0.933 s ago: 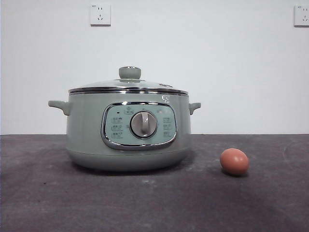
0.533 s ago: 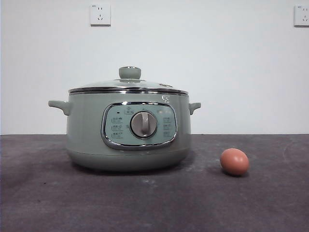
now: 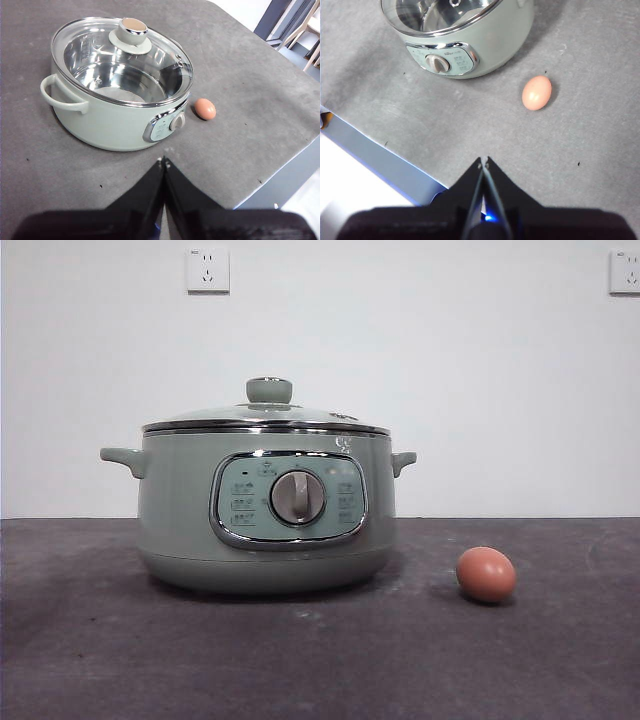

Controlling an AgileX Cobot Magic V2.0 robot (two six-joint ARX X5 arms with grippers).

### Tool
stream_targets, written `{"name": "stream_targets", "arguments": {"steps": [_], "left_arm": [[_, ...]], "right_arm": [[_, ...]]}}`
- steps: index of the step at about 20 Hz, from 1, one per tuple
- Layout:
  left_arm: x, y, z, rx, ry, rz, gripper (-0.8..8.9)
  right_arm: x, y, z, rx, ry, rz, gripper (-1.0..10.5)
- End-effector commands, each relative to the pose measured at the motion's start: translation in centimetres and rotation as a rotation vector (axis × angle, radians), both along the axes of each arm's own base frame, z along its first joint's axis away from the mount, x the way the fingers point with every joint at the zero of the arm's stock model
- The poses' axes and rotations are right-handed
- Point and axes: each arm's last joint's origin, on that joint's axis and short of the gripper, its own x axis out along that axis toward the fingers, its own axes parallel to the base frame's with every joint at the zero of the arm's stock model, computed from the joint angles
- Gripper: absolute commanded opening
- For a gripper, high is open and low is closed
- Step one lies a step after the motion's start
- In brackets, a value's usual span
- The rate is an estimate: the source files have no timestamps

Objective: Pick up the egg,open the lid,put the egg in the pot,close the lid

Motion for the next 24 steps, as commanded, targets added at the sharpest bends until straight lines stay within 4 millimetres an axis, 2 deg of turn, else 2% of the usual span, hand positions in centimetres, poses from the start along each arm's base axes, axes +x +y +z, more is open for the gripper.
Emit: {"name": "stream_targets", "arguments": {"steps": [1,3,4,5,6,11,14,18,24], "left_arm": [[0.0,0.0,0.1,0.012,-0.019,-0.005,0.91],[0.0,0.0,0.1,0.003,-0.007,0.008,5.07],[0.0,0.0,0.1,-0.001,-0.005,0.012,6.37],[0.0,0.0,0.1,-0.001,-0.006,0.012,6.33],[0.0,0.0,0.1,-0.001,-0.005,0.012,6.33],[0.0,0.0,0.3,-0.001,-0.012,0.011,6.32],[-0.2,0.0,0.8,0.0,-0.029,0.01,6.32],[-0.4,0.0,1.5,0.001,-0.053,0.01,6.32],[-0.5,0.0,1.4,-0.001,-0.037,0.008,6.31]], "right_arm": [[0.0,0.0,0.1,-0.004,-0.016,0.012,0.3],[0.0,0.0,0.1,0.004,-0.007,0.001,3.1],[0.0,0.0,0.1,0.01,-0.001,-0.006,5.1],[0.0,0.0,0.1,0.011,0.0,-0.007,6.2],[0.0,0.0,0.1,0.015,0.004,-0.012,6.3],[0.1,0.0,0.1,0.02,0.01,-0.019,6.3],[0.9,0.1,0.0,0.032,0.033,-0.035,6.3],[3.6,1.1,-0.8,0.039,0.07,-0.016,6.3],[9.6,4.2,-4.2,-0.078,0.157,-0.024,6.3]]}}
